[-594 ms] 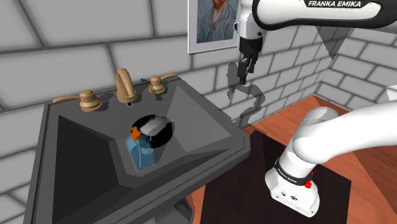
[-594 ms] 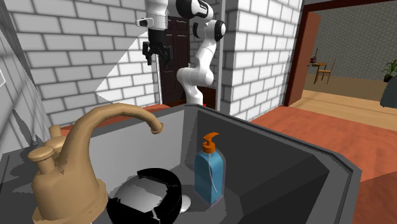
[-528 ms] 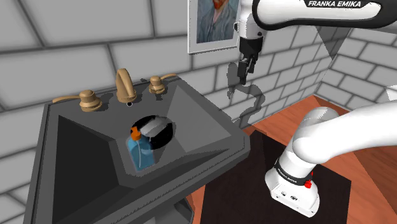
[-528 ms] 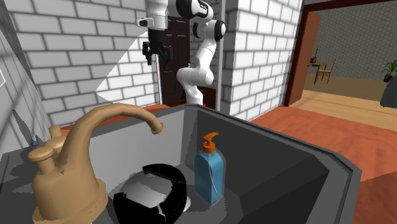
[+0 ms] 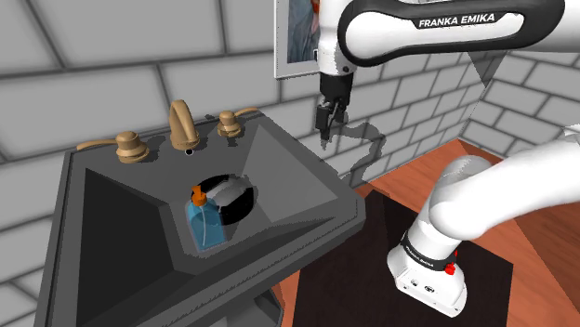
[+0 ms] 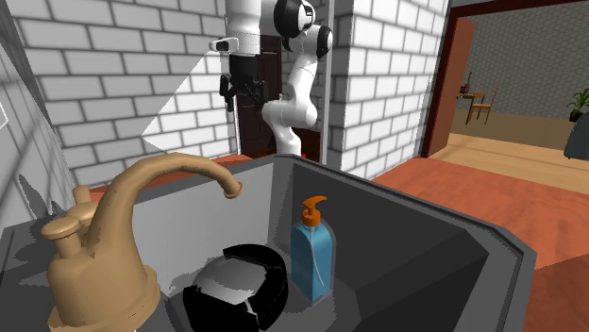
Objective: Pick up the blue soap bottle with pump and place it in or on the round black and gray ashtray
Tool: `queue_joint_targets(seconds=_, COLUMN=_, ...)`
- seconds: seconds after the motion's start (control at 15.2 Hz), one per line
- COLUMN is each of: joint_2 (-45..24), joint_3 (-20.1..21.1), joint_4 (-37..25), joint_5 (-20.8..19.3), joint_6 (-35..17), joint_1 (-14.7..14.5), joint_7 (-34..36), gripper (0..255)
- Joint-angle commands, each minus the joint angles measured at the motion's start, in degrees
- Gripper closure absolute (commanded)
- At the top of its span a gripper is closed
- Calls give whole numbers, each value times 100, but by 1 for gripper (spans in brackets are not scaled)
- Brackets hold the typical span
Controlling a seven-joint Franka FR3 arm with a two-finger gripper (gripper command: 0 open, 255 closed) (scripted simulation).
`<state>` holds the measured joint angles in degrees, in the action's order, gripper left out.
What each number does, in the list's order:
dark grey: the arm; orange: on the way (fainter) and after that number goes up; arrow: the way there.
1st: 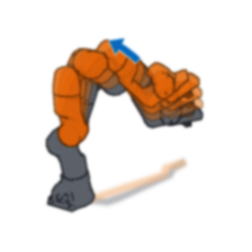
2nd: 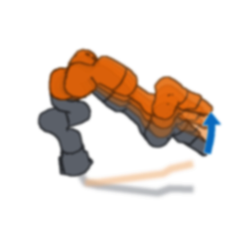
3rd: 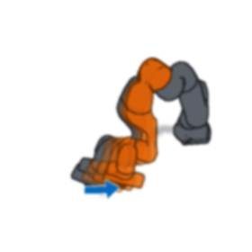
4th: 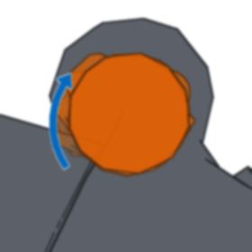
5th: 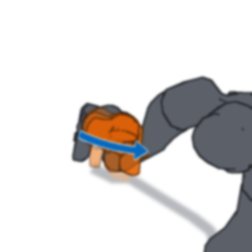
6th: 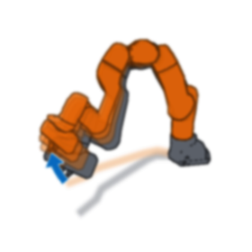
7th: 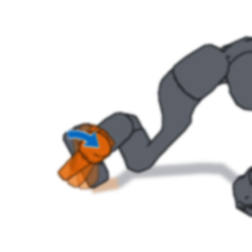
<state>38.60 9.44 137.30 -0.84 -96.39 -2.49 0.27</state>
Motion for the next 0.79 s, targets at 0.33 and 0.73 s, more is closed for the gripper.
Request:
queue_joint_targets(seconds=0.33, joint_2=-952, joint_3=614, joint_4=-268, joint_5=409, joint_6=-872, joint_1=-194, joint_7=764, gripper=0)
queue_joint_targets(seconds=0.73, joint_2=-1915, joint_3=1122, joint_4=-744, joint_5=500, joint_6=-1541, joint_1=-287, joint_7=1413, gripper=0)
